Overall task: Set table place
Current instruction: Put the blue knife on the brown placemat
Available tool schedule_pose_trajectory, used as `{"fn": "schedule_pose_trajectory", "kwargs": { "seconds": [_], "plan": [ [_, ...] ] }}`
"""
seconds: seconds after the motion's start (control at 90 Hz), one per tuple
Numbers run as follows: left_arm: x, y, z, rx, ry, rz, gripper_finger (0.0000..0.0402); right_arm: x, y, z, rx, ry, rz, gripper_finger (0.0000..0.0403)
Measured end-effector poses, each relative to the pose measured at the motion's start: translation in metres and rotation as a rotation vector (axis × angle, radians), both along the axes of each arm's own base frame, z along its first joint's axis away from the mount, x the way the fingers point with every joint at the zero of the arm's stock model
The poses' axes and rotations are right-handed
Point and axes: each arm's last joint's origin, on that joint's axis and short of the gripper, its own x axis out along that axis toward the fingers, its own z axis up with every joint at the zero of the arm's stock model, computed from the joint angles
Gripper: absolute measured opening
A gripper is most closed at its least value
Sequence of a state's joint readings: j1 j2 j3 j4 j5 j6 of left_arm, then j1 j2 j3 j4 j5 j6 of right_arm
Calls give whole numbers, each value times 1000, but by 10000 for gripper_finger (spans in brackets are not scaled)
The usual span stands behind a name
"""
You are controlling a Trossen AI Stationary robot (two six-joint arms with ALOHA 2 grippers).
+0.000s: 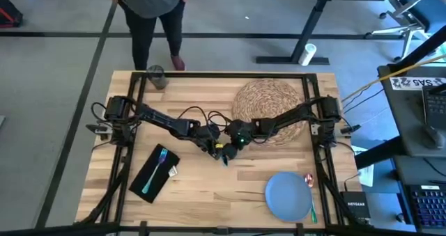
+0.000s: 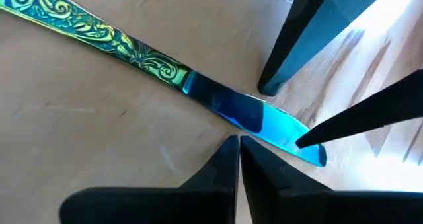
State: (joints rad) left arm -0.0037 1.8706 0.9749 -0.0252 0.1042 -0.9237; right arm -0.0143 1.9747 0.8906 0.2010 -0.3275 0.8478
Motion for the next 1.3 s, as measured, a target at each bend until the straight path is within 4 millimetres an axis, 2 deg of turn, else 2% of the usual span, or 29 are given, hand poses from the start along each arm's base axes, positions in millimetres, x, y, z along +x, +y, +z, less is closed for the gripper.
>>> {"fn": "schedule_pose_trajectory", "kwargs": {
  "seconds": [1.133, 1.3],
  "plan": [
    [4, 2, 1, 28, -46, -14, 0, -1, 1, 0, 16, -2, 30, 149],
    [5, 3, -3, 23, -43, -26, 0, -1, 1, 0, 13, -2, 29, 149]
  ]
}}
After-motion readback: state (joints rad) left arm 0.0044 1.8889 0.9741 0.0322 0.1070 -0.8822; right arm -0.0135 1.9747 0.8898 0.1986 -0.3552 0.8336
